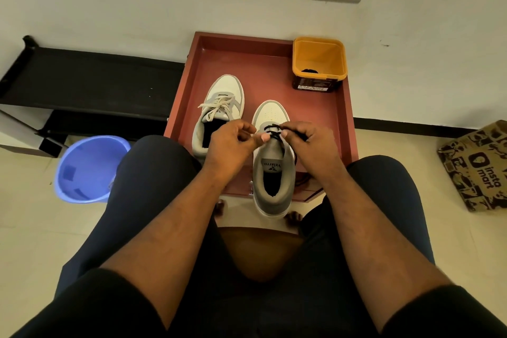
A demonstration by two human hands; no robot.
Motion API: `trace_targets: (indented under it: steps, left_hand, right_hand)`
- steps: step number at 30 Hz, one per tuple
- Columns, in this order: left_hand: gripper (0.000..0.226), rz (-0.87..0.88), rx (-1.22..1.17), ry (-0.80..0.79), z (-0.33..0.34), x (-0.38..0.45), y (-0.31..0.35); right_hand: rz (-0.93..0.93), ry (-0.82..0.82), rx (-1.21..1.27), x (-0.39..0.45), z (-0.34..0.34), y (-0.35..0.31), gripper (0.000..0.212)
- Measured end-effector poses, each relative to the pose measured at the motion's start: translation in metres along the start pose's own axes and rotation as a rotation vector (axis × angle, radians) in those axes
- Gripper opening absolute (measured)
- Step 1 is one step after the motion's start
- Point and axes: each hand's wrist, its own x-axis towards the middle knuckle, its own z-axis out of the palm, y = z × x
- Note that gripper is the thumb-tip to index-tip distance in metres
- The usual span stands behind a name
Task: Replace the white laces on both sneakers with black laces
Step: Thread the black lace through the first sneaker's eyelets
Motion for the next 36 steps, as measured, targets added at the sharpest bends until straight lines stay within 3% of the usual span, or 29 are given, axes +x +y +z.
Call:
trace_targets:
  steps: [3,5,7,17,28,36]
  left_hand:
    - [0.049,-0.011,0.188,-0.131,0.014,0.002,-0.007]
    - [0.033,0.028,0.21,-0.146,0.021,0.004,-0.007]
    - [0.023,0.009,0.134,-0.128,0.023,0.007,-0.009]
    - [0.021,-0.285,-0.326,-0.202,0.028,0.006,-0.014]
    - [0.019,-0.379,-0.48,-0.212,0.026,0.006,-0.015]
    - [0.026,-0.361,-0.389,-0.205,0.026,0.008,-0.016]
  right_hand:
    - [0.037,0.02,-0.082,0.003,-0.001,0.005,0.021]
    - [0.028,-0.016,-0.136,0.002,0.004,0.007,0.018]
    - [0.042,-0.033,-0.168,0.001,0.008,0.008,0.017]
    - [0.033,-0.099,-0.41,0.001,0.022,0.013,0.022]
    - [-0.031,-0.153,-0.612,0.002,0.027,0.014,0.021]
    - [-0.025,-0.02,-0.599,0.001,0.03,0.006,0.013]
